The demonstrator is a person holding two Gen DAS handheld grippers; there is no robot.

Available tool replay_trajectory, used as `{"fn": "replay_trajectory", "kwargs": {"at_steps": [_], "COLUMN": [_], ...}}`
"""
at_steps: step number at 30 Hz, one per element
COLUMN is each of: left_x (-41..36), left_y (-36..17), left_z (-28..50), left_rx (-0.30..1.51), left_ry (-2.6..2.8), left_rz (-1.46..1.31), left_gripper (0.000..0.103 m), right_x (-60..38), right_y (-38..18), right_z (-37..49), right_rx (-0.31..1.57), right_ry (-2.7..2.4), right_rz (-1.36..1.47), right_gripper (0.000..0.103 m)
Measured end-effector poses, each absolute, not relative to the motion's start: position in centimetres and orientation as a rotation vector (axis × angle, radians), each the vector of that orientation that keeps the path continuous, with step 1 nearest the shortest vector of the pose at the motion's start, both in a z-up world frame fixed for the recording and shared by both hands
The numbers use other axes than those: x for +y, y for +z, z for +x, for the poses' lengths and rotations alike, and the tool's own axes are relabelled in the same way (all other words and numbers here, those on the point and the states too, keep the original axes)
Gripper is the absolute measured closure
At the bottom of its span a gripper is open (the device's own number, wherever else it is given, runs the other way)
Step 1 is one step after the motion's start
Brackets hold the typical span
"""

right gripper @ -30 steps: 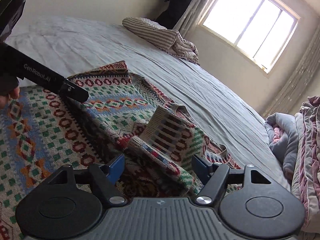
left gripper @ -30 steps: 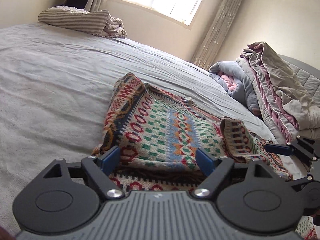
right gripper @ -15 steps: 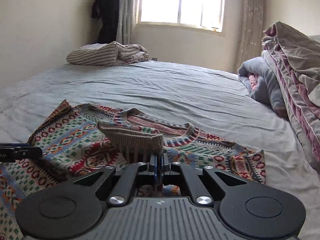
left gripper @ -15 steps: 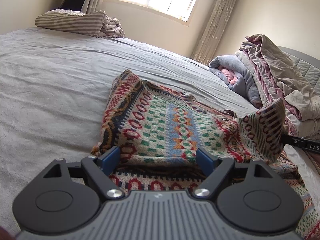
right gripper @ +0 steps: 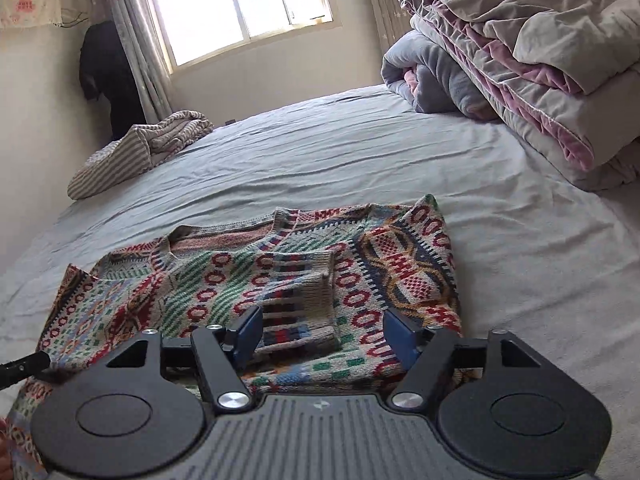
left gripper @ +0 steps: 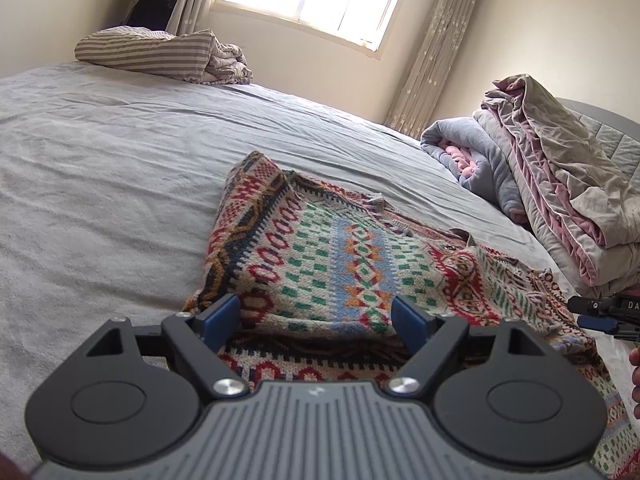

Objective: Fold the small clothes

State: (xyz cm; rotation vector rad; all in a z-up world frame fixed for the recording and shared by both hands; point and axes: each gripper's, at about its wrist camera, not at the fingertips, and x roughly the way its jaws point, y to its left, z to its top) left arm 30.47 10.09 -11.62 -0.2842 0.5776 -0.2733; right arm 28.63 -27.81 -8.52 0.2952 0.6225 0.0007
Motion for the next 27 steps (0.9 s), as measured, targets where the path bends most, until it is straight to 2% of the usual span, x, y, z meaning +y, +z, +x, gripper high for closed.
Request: {"fn": "replay_trajectory", "kwargs": {"at_steps": [4,5,7,8,9,15,20,22,24,26,27], "left_x": [10.1,10.1,10.2,10.2,10.2,10.6,10.1,9.9,9.9,10.0,10.1], "left_y": [-11.7,-11.6,-11.6,-11.6,-11.5,-11.3,-12.2,-12.0,-11.7,-11.2,-10.7], "left_z": [30.4,30.4,30.4,30.3,30.3,30.3,30.7,30.6,30.3,29.5,29.0], "left_rx": [0.569,0.57,0.566,0.564,0.561,0.554,0.613,0.625,0.645,0.66,0.662], "left_ry": [-0.269,-0.269,-0.269,-0.269,-0.267,-0.279,-0.286,-0.288,-0.284,-0.271,-0.266], "left_rz": [-0.291,-0.291,-0.293,-0.295,-0.298,-0.329,-0.268,-0.244,-0.212,-0.186,-0.17], "left_gripper": [0.021,0.021,0.021,0.021,0.021,0.021,0.021,0.02,0.02,0.02,0.019], "right_x": [-26.0,-25.2,-24.0,-23.4,-22.9,-22.9,-22.3,-22.1,-22.2,-22.8,-23.2], "right_y": [-9.6,-10.2,-10.7,-10.5,-10.2,-7.1,-10.7,-11.3,-10.7,-9.6,-9.0], "right_z": [30.4,30.7,30.8,30.7,30.5,28.2,29.1,28.7,28.3,27.5,26.9], "right_rx": [0.684,0.708,0.704,0.696,0.688,0.565,0.701,0.674,0.667,0.668,0.665], "right_ry": [-0.037,-0.042,-0.033,-0.02,-0.006,-0.064,-0.103,-0.105,-0.113,-0.114,-0.106], "right_rz": [0.207,0.169,0.111,0.085,0.059,-0.016,-0.136,-0.176,-0.156,-0.111,-0.088], "right_gripper": [0.038,0.054,0.073,0.09,0.091,0.094,0.094,0.094,0.089,0.072,0.069]}}
